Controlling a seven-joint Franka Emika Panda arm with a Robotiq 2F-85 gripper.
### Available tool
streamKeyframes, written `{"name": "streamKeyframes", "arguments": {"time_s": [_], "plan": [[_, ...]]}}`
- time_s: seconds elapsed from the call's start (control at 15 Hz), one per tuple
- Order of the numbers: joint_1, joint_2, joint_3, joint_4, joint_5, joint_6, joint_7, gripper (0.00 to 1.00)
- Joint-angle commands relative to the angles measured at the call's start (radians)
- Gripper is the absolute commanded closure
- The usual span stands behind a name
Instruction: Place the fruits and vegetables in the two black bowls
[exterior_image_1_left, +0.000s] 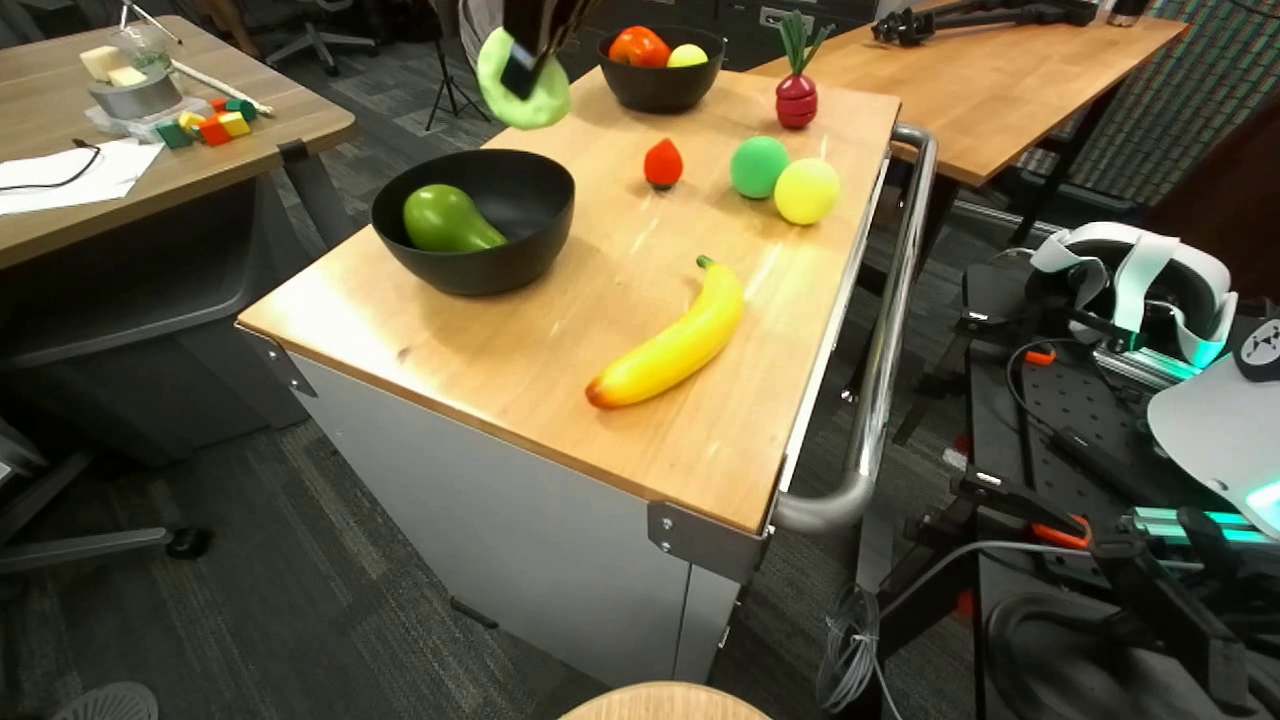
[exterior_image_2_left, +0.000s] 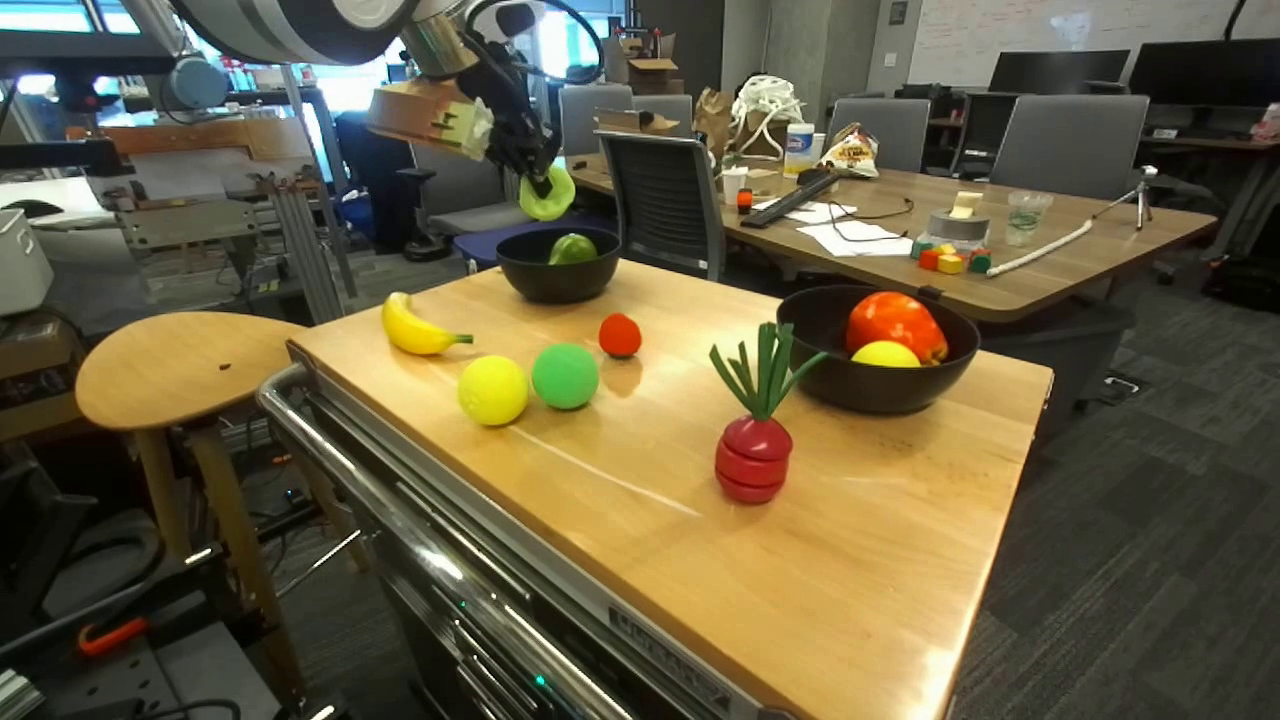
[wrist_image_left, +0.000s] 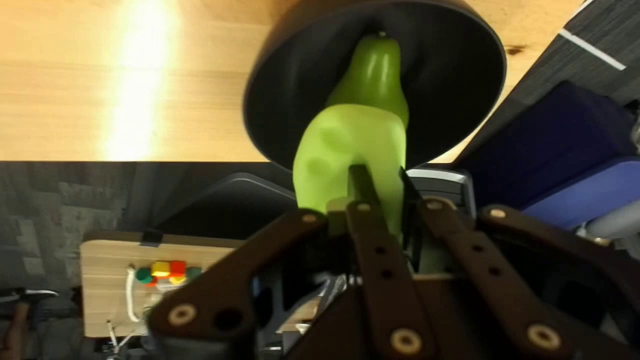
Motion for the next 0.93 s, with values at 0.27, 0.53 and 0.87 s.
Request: {"name": "streamKeyframes", "arguments": {"time_s": [0.27,0.53,0.87], "plan": [[-0.142,0.240,0.277,0.275,0.481,0.003,-0.548,0.47],[-0.182,0.232,0.239,0.269,0.478,0.026,-0.556,0.17],[-0.056,0.154,-0.042,0.148,0.212,0.017,-0.261,0.00]]}}
